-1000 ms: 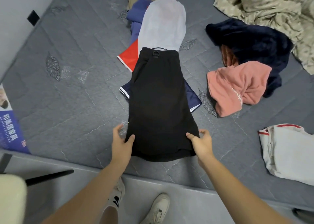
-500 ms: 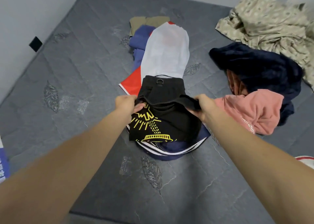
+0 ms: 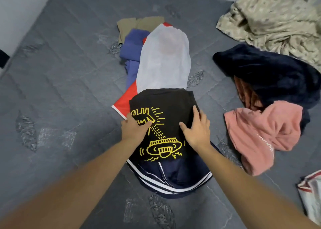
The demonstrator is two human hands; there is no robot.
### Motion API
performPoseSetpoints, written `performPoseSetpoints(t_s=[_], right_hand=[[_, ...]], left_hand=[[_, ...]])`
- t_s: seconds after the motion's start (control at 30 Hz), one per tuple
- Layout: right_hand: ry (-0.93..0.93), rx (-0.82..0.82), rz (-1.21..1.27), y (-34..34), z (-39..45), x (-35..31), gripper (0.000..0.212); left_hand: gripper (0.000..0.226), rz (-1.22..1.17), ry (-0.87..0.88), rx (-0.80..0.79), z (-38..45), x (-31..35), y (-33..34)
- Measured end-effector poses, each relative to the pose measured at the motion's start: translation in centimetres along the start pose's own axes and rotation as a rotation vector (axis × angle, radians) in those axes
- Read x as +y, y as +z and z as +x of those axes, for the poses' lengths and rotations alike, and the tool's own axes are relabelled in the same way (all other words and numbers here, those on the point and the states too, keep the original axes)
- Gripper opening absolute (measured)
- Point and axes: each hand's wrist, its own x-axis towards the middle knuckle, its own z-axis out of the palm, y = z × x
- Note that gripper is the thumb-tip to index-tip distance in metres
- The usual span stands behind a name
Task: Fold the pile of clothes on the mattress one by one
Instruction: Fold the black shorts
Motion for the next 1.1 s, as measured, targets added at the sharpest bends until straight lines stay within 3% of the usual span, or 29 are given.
performPoseSetpoints(t_s=[0.07, 0.17, 0.43, 0.57, 0.73, 0.9, 1.1], right_hand=[[0.174, -0.002, 0.175, -0.1, 1.2, 0.4, 0.091], [0.303, -0.132, 0.504, -1.0, 2.9, 1.2, 0.07], [0.331, -0.328, 0.756, -2.5, 3.7, 1.5, 0.064], [0.278, -0.271, 0.814, -3.9, 1.1, 1.3, 0.047], [0.255, -0.218, 0.893, -8.0, -2.7, 4.2, 0.042], [0.233, -0.145, 0.923, -14.2, -6.1, 11.3, 0.056], [0.267, -0.015, 0.908, -22.7, -10.9, 23.0, 0.038]], left_hand=[[0.061, -0.168, -0.084, -0.01, 0.6, -0.1, 0.5], [0.043, -0.167, -0.037, -0.036, 1.1, 0.1, 0.5], [0.043, -0.352, 0.099, -0.1, 0.7, 1.0, -0.7], [0.045, -0.403, 0.079, -0.209, -0.8, 2.8, -2.3], [0.044, -0.391, 0.143, -0.299, -6.2, 6.3, -1.1], [0.036, -0.339, 0.225, -0.333, -12.9, 9.5, 5.4], [0.035, -0.303, 0.277, -0.419, -22.1, 12.2, 16.5]])
